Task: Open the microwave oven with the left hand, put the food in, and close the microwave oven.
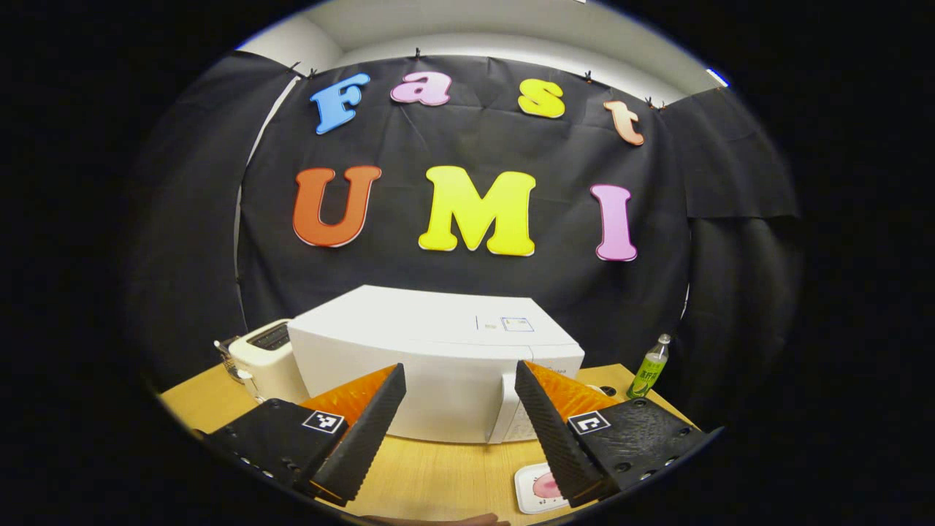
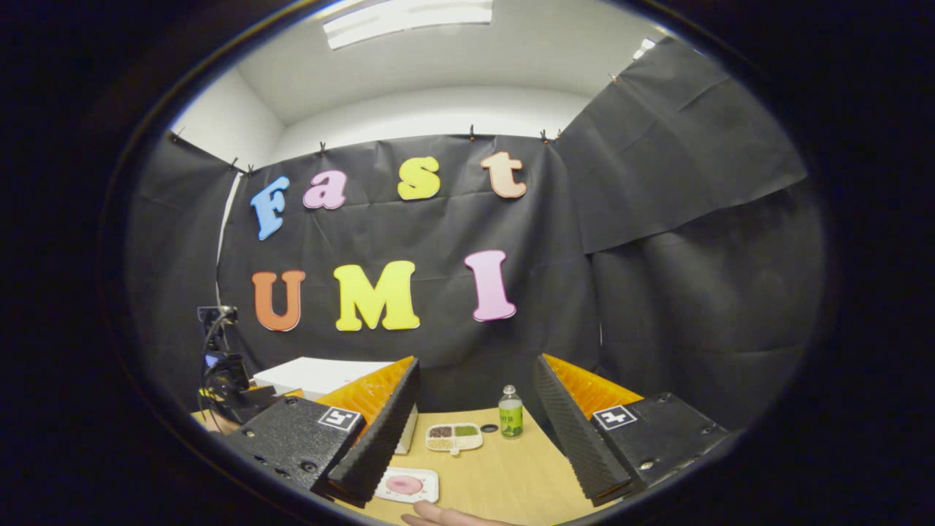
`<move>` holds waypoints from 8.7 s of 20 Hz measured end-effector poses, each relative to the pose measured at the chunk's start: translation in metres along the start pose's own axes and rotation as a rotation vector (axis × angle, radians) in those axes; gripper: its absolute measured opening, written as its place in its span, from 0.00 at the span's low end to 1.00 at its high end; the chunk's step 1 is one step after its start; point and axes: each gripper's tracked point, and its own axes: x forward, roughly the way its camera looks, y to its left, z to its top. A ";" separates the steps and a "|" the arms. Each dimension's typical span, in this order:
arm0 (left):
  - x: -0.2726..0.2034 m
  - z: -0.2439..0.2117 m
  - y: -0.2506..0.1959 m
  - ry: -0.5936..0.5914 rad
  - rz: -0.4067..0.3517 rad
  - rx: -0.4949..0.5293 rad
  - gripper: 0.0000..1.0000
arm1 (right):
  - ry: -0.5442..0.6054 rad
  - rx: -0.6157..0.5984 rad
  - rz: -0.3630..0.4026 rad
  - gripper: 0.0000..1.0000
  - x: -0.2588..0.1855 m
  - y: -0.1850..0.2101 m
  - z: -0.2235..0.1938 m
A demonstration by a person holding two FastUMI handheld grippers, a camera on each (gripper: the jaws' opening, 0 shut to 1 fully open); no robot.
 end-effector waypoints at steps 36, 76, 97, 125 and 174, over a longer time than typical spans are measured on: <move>0.105 -0.133 -0.032 0.101 -0.023 0.035 0.54 | 0.141 0.027 -0.019 1.00 0.038 -0.049 -0.108; -0.081 -0.141 0.040 -0.029 -0.251 0.146 0.00 | 0.211 0.005 0.045 0.92 -0.006 0.009 -0.142; -0.269 -0.093 0.278 -0.098 0.207 0.059 0.95 | 0.277 -0.106 0.202 1.00 -0.021 0.112 -0.157; -0.182 0.007 0.173 -0.158 0.146 0.032 0.95 | 1.575 0.231 0.452 0.00 0.090 0.099 -0.441; -0.253 -0.048 0.249 -0.193 0.026 0.058 0.94 | 0.557 1.198 -0.042 0.04 0.236 0.412 -0.392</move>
